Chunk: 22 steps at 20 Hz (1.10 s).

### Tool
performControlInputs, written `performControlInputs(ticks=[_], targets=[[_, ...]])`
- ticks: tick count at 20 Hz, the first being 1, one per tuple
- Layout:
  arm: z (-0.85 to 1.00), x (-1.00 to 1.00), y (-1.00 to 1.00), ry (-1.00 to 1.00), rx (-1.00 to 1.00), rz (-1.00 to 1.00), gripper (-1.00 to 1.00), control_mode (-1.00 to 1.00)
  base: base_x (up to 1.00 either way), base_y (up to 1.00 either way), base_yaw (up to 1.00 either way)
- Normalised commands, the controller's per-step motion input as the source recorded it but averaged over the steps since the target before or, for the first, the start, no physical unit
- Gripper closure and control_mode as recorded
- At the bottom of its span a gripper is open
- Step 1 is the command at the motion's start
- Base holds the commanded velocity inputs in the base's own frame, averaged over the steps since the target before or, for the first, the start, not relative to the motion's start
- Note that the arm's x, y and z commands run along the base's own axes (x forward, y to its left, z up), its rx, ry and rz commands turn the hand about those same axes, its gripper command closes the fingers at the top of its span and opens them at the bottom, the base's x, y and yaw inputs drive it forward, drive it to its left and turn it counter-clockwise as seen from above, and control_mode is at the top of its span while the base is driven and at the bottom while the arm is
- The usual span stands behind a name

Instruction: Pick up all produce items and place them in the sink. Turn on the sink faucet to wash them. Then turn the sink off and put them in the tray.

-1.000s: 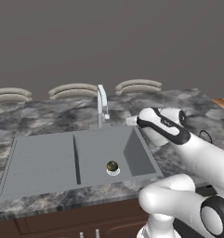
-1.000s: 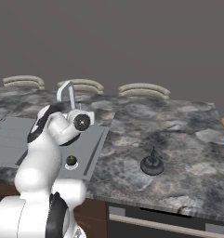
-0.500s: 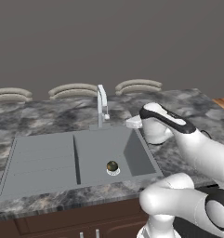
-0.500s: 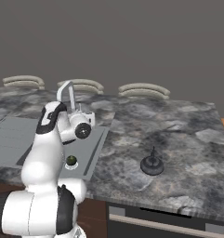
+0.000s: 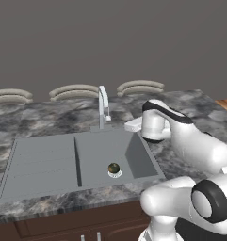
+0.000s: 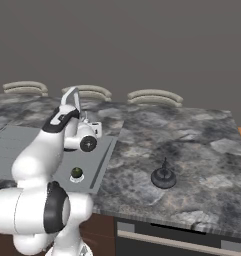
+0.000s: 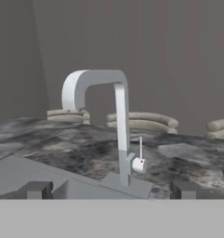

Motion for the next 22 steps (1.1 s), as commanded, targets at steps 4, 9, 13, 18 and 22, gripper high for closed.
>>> performControlInputs(ticks=[4, 9, 13, 18, 22], targets=[[0.00, 0.24, 0.00, 0.00, 0.00, 0.00, -1.00, -1.00, 0.00, 0.00, 0.00], [0.00, 0.24, 0.00, 0.00, 0.00, 0.00, -1.00, -1.00, 0.00, 0.00, 0.00], [0.00, 0.24, 0.01, 0.00, 0.00, 0.00, -1.00, -1.00, 0.00, 0.00, 0.00], [0.00, 0.25, 0.04, 0.00, 0.00, 0.02, -1.00, -1.00, 0.00, 0.00, 0.00], [0.00, 0.24, 0.09, 0.00, 0.00, 0.03, -1.00, -1.00, 0.00, 0.00, 0.00]])
